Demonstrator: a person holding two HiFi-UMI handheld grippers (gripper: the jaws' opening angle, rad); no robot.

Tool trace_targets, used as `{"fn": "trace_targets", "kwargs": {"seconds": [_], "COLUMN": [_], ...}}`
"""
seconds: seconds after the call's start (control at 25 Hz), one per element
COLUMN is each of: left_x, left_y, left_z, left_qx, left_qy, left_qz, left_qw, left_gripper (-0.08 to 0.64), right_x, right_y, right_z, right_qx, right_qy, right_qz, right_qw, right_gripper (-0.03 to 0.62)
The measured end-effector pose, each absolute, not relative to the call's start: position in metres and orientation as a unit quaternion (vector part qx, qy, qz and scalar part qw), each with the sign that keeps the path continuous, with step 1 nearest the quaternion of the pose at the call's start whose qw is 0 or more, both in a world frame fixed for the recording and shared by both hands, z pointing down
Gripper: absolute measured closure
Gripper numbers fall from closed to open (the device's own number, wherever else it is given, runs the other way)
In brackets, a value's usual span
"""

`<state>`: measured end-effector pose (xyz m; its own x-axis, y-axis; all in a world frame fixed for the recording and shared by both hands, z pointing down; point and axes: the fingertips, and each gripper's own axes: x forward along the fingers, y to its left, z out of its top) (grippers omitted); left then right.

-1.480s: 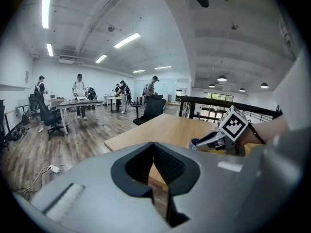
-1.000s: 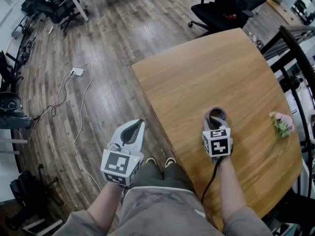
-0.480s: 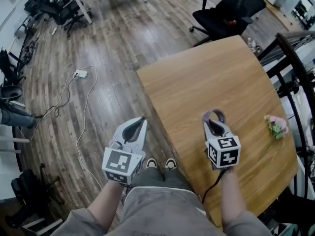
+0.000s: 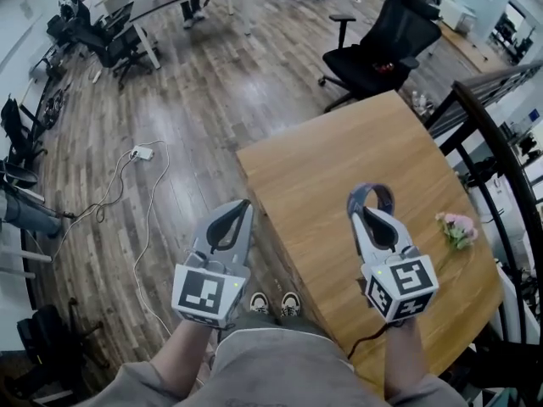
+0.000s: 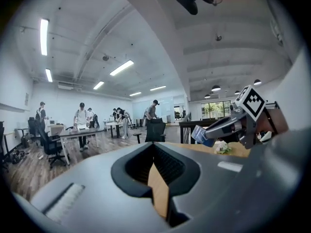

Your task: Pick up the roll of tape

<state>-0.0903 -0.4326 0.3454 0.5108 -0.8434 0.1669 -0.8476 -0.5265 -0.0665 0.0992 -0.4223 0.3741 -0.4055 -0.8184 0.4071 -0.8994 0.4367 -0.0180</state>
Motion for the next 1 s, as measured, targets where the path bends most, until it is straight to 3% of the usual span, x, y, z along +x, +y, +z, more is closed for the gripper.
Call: {"fn": "trace_targets", "kwargs": {"seconds": [0.44, 1.0], "left_x": [-0.075, -0.067], "left_y": [-0.405, -0.371], "left_z": [0.244, 0.188], "left_qx": [0.880, 0.893], "left_qy": [-0.466, -0.421], "left_qz": [0.037, -0.003], "left_qw": [-0.078, -0.159], "left_gripper": [0.558, 0.558], "right_x": [0.087, 0.085], "right_y": [-0.385, -0.332], "right_z": [0.249, 0.197], "right_qx": [0.539, 0.565], "right_qy": [-0.838, -0.824], "right_qz": [0.024, -0.018], "right_qw": [0.078, 0.044], "right_gripper": [0.535, 0.535]}}
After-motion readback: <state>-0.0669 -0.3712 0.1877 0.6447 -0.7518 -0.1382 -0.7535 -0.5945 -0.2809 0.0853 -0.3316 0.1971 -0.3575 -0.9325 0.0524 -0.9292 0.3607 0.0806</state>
